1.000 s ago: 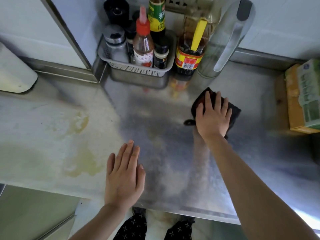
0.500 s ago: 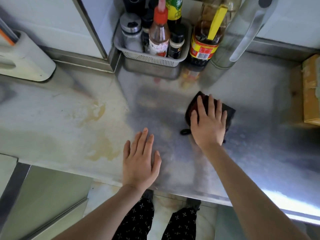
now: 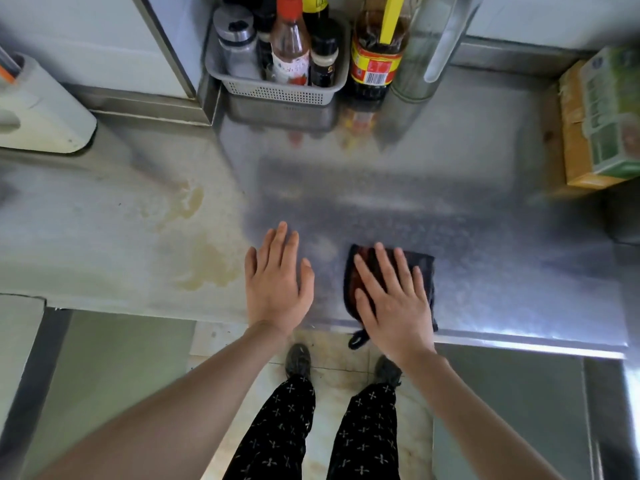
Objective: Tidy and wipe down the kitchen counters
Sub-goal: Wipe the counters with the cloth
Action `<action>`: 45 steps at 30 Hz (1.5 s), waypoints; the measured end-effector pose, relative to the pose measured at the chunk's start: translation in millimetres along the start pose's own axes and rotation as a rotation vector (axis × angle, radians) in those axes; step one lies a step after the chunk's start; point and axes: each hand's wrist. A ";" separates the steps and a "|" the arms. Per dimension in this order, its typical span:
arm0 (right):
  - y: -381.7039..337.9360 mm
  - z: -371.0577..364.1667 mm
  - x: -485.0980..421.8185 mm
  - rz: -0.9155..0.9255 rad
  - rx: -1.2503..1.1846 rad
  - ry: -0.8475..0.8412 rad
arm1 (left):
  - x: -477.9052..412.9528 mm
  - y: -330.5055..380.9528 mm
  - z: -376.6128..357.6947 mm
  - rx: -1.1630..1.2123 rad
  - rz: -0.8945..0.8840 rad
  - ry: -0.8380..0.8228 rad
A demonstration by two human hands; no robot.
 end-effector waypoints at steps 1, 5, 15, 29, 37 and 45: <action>4.7 -0.7 7.6 0.093 0.040 -0.023 | -0.5 -0.1 0.0 0.001 0.002 -0.003; 26.6 -0.3 26.6 -0.163 -0.021 -0.020 | 1.8 -1.7 4.7 0.015 -0.020 -0.005; -90.1 7.9 -36.3 -0.063 -0.268 0.005 | 69.0 -46.0 11.2 0.153 0.239 0.104; 26.1 14.7 -31.3 -0.004 -0.119 0.025 | 24.0 44.5 -25.6 -0.201 -0.031 -0.070; -11.0 18.4 -88.7 0.089 -0.202 0.029 | 12.3 -3.0 -8.1 -0.218 0.131 0.016; -25.2 6.3 -106.4 0.054 -0.052 -0.043 | -9.4 -72.2 20.3 -0.189 0.317 0.055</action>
Point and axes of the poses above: each hand's wrist, its own x-axis away from the middle knuckle, its own z-axis out of the back of the hand, y = z × x, and after that the axes turned 14 degrees about z, right-handed
